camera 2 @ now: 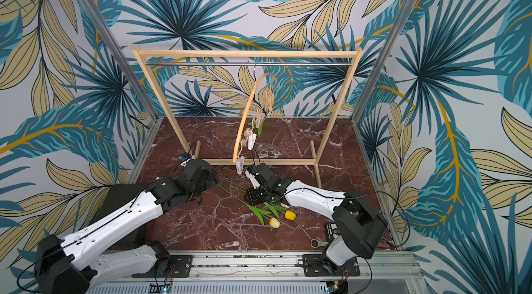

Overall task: Dry the flowers on a clothes hanger
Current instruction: Pick up the flower at the center of the board.

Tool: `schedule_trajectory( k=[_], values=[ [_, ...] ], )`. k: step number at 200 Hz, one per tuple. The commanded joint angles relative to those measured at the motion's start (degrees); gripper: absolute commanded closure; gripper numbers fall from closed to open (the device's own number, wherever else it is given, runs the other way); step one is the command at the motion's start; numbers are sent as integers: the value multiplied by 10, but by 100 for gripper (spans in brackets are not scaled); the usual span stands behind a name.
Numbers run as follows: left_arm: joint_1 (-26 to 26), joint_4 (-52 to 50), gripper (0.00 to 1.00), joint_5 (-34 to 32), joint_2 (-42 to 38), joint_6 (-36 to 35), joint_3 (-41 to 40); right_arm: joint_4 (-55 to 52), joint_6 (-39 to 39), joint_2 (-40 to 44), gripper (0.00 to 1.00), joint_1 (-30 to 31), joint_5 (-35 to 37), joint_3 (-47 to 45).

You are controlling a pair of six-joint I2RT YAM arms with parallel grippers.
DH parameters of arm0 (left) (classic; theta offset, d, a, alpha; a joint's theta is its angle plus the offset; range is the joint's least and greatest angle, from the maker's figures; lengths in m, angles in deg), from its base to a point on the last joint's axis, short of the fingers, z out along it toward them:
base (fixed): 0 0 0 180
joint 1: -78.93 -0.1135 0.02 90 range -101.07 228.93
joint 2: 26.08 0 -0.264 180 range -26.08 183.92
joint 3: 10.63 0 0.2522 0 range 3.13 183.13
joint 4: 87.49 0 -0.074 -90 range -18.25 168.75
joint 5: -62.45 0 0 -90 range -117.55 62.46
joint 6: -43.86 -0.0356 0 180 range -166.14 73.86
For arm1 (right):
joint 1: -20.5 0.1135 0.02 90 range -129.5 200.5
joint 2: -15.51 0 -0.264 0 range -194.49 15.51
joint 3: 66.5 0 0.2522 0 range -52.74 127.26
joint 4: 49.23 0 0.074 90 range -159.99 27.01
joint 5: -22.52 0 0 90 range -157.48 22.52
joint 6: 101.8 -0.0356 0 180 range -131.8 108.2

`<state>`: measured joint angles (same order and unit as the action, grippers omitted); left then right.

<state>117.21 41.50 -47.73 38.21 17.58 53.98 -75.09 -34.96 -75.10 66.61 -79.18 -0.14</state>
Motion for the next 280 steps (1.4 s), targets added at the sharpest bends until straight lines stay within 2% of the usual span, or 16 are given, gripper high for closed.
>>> schedule_trajectory(
  k=[1,47,122,162,280],
  values=[
    [-11,10,31,14,3,2,-16,18,27,-33,61,24,20,24],
    [-16,15,33,14,-8,13,-32,18,23,-60,65,31,58,29],
    [-16,17,34,20,-25,19,-55,-18,40,-112,67,50,82,55],
    [-16,20,35,28,-24,13,-59,-34,45,-135,76,53,91,75],
    [-16,24,36,28,-43,17,-77,-77,76,-163,93,71,102,98]
  ],
)
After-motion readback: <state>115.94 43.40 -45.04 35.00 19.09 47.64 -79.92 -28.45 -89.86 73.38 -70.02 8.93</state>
